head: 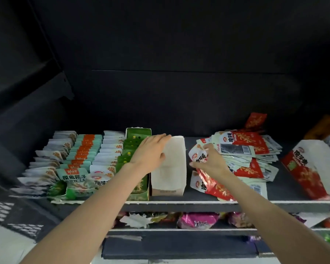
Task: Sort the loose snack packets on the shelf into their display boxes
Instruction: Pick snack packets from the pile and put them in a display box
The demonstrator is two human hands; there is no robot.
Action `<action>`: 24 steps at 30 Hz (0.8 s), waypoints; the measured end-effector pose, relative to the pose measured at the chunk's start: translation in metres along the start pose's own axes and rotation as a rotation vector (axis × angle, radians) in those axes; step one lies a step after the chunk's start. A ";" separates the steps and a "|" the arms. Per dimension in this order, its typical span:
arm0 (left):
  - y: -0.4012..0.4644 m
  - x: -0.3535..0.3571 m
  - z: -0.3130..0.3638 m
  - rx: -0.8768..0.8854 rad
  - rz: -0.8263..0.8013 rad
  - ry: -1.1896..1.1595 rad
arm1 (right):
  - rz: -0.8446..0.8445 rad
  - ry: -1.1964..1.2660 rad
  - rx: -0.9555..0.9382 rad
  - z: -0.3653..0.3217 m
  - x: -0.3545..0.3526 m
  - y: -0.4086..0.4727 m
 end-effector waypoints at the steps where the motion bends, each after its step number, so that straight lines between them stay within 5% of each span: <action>1: 0.000 0.000 -0.001 0.011 0.024 -0.002 | 0.048 0.066 -0.033 -0.010 -0.009 -0.001; 14: 0.001 -0.003 0.006 0.053 0.220 0.102 | 0.301 0.318 -0.140 -0.014 -0.019 -0.019; 19: -0.011 -0.011 0.068 0.180 0.342 0.004 | 0.429 0.394 -0.137 0.005 -0.053 -0.059; 24: 0.006 0.004 0.151 0.263 0.300 -0.092 | 0.598 0.384 -0.089 0.055 -0.111 -0.092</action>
Point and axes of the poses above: each hand's wrist, its own y-axis towards the middle knuckle, its own x-axis out of the palm, z = x × y, the point moved 9 cm from there along y, towards the middle knuckle, and after that the axes turned 7 degrees about x, right-handed, at the moved point
